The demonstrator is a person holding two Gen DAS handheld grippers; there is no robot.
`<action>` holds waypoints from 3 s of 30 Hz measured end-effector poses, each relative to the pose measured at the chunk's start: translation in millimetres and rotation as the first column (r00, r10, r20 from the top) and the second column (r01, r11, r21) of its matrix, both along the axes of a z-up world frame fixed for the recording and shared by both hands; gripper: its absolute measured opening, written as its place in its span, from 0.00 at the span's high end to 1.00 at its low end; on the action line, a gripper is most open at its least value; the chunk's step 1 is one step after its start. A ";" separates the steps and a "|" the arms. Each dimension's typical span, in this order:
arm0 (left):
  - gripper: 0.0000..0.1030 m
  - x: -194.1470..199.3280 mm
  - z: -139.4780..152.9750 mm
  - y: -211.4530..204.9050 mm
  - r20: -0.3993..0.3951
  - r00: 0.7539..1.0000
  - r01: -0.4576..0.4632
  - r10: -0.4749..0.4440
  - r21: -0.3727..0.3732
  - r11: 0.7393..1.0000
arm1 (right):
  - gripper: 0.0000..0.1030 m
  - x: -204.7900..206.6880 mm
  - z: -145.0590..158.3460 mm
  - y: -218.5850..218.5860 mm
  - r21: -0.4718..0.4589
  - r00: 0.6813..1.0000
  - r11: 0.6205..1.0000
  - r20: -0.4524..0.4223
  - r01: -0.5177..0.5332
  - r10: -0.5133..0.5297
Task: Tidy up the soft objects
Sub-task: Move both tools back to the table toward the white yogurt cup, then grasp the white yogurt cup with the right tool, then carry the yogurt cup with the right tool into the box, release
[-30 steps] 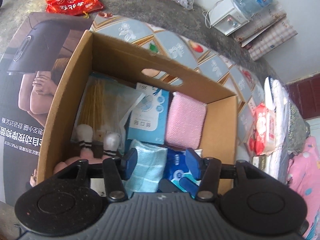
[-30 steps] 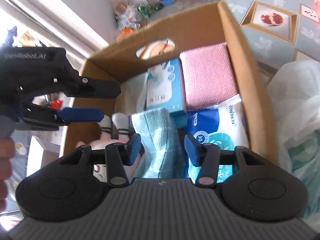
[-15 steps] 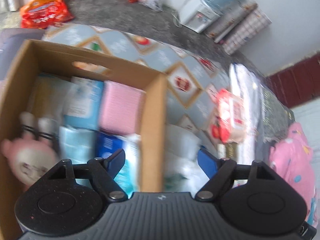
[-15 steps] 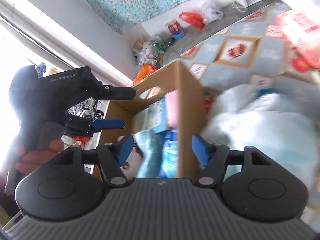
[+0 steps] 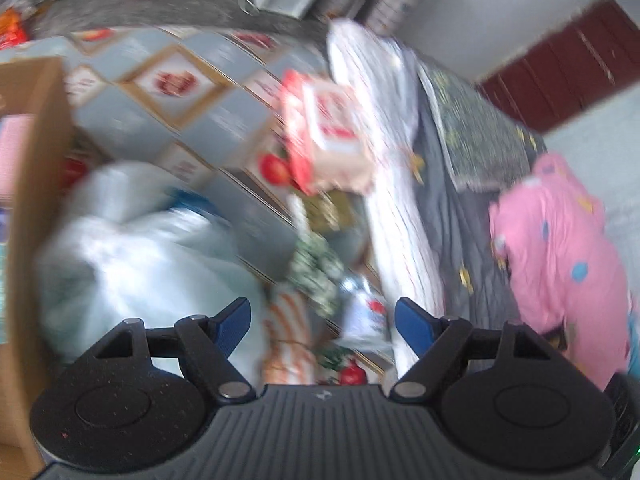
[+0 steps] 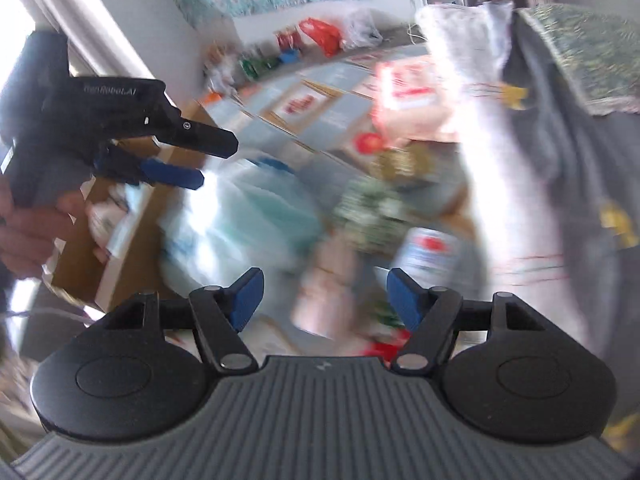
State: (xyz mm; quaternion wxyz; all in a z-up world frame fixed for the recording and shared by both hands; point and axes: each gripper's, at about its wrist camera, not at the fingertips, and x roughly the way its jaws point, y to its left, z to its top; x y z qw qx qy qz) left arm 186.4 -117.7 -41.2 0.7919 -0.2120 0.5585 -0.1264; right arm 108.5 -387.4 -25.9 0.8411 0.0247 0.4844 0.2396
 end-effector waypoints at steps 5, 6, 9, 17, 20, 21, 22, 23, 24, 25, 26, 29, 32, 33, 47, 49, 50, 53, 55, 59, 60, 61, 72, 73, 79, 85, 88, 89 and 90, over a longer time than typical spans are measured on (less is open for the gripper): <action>0.36 3.6 -42.6 -65.5 -0.033 0.989 0.149 -0.146 0.095 0.984 | 0.38 16.0 -33.1 -38.3 -0.037 0.998 0.998 0.003 -0.059 0.059; 0.38 4.3 -51.7 -75.7 -0.047 0.984 0.178 -0.173 0.119 0.977 | 0.40 21.6 -42.3 -37.0 -0.041 0.997 0.997 0.004 -0.072 0.072; 0.43 5.2 -76.1 -99.4 -0.081 0.965 0.259 -0.248 0.167 0.951 | 0.44 32.9 -61.2 -34.4 -0.050 0.991 0.991 0.022 -0.128 0.129; 0.56 -5.6 -108.8 -133.3 -0.098 0.916 0.399 -0.388 0.292 0.869 | 0.63 54.8 -102.8 -32.3 0.001 0.976 0.976 -0.015 -0.219 0.219; 0.57 -6.6 -116.5 -140.7 -0.095 0.912 0.408 -0.400 0.327 0.852 | 0.68 58.8 -109.7 -33.7 0.037 0.972 0.973 -0.040 -0.228 0.230; 0.57 -7.1 -119.9 -142.9 -0.095 0.911 0.409 -0.401 0.337 0.848 | 0.70 59.1 -111.6 -33.4 0.040 0.971 0.972 -0.045 -0.233 0.235; 0.57 -7.1 -122.3 -143.7 -0.095 0.911 0.408 -0.400 0.344 0.846 | 0.71 59.6 -113.5 -33.1 0.042 0.970 0.970 -0.049 -0.238 0.240; 0.57 -7.1 -124.6 -144.4 -0.095 0.912 0.407 -0.400 0.351 0.843 | 0.72 59.7 -115.7 -32.9 0.045 0.969 0.970 -0.050 -0.240 0.242; 0.57 -5.5 -126.9 -146.9 -0.093 0.912 0.406 -0.400 0.356 0.842 | 0.73 60.6 -117.9 -33.2 0.048 0.969 0.970 -0.051 -0.238 0.240; 0.57 -5.1 -128.9 -147.9 -0.091 0.912 0.405 -0.400 0.359 0.841 | 0.73 61.4 -120.3 -33.3 0.050 0.970 0.971 -0.053 -0.233 0.236; 0.57 -4.1 -130.9 -149.4 -0.091 0.913 0.402 -0.397 0.365 0.840 | 0.75 62.6 -122.6 -33.4 0.055 0.971 0.972 -0.060 -0.230 0.233; 0.58 -1.1 -131.3 -152.2 -0.066 0.915 0.392 -0.397 0.373 0.841 | 0.80 64.9 -128.0 -34.7 0.071 0.971 0.973 -0.077 -0.220 0.225; 0.63 3.6 -131.4 -153.9 -0.069 0.917 0.393 -0.393 0.330 0.858 | 0.88 64.9 -126.5 -35.6 0.096 0.972 0.972 -0.084 -0.213 0.221; 0.66 4.1 -130.9 -154.9 -0.070 0.916 0.396 -0.395 0.319 0.861 | 0.88 64.5 -125.1 -35.7 0.096 0.972 0.972 -0.083 -0.212 0.220; 0.68 21.0 -98.9 -129.6 -0.085 0.962 0.266 -0.260 0.078 0.961 | 0.88 92.2 -109.7 -71.3 0.289 0.979 0.956 -0.203 0.047 0.013; 0.68 26.0 -101.3 -124.3 -0.087 0.969 0.234 -0.230 0.051 0.971 | 0.87 97.8 -115.9 -75.8 0.328 0.971 0.939 -0.238 0.105 -0.026; 0.68 28.0 -101.8 -122.8 -0.086 0.971 0.225 -0.221 0.044 0.973 | 0.87 99.9 -117.8 -76.6 0.341 0.968 0.932 -0.250 0.122 -0.035; 0.67 32.0 -104.6 -118.1 -0.100 0.976 0.199 -0.196 0.018 0.980 | 0.86 103.2 -120.8 -76.0 0.356 0.962 0.922 -0.268 0.150 -0.053; 0.67 32.4 -105.6 -117.2 -0.100 0.977 0.189 -0.187 0.011 0.982 | 0.86 103.9 -122.9 -74.1 0.357 0.958 0.920 -0.280 0.162 -0.060; 0.67 30.6 -104.2 -119.6 -0.094 0.979 0.185 -0.182 0.025 0.982 | 0.85 106.1 -124.4 -72.2 0.352 0.950 0.917 -0.303 0.189 -0.079; 0.68 30.4 -103.4 -120.2 -0.096 0.979 0.182 -0.179 0.027 0.983 | 0.85 106.2 -123.5 -71.9 0.351 0.948 0.916 -0.308 0.196 -0.085; 0.69 29.9 -101.8 -121.1 -0.094 0.980 0.180 -0.177 0.030 0.983 | 0.85 105.6 -121.7 -71.5 0.348 0.948 0.916 -0.305 0.200 -0.091; 0.69 20.2 -79.5 -126.5 -0.071 0.986 0.153 -0.150 0.035 0.988 | 0.85 98.3 -96.6 -74.3 0.343 0.952 0.914 -0.284 0.215 -0.118; 0.69 18.7 -75.2 -125.5 -0.066 0.987 0.149 -0.146 0.034 0.988 | 0.85 97.5 -91.9 -73.1 0.343 0.953 0.915 -0.279 0.214 -0.118; 0.69 5.8 -44.6 -108.4 -0.015 0.994 0.110 -0.110 -0.002 0.994 | 0.85 90.7 -53.1 -56.8 0.344 0.969 0.921 -0.224 0.182 -0.108; 0.69 -14.8 -7.6 -64.6 0.041 0.998 0.046 -0.045 -0.016 0.999 | 0.85 80.8 -17.6 -15.1 0.390 0.979 0.909 -0.189 0.146 -0.076; 0.69 -30.1 10.5 -30.3 0.058 0.998 -0.007 0.008 -0.012 1.000 | 0.85 75.5 -1.5 22.1 0.412 0.984 0.906 -0.174 0.102 -0.032; 0.69 -36.8 16.6 -16.6 0.064 0.998 -0.028 0.029 -0.009 1.000 | 0.85 73.6 3.9 36.4 0.420 0.985 0.903 -0.169 0.085 -0.014; 0.69 -43.2 22.3 -2.1 0.070 0.996 -0.049 0.050 -0.009 0.999 | 0.85 71.2 9.4 51.4 0.428 0.986 0.901 -0.164 0.069 0.003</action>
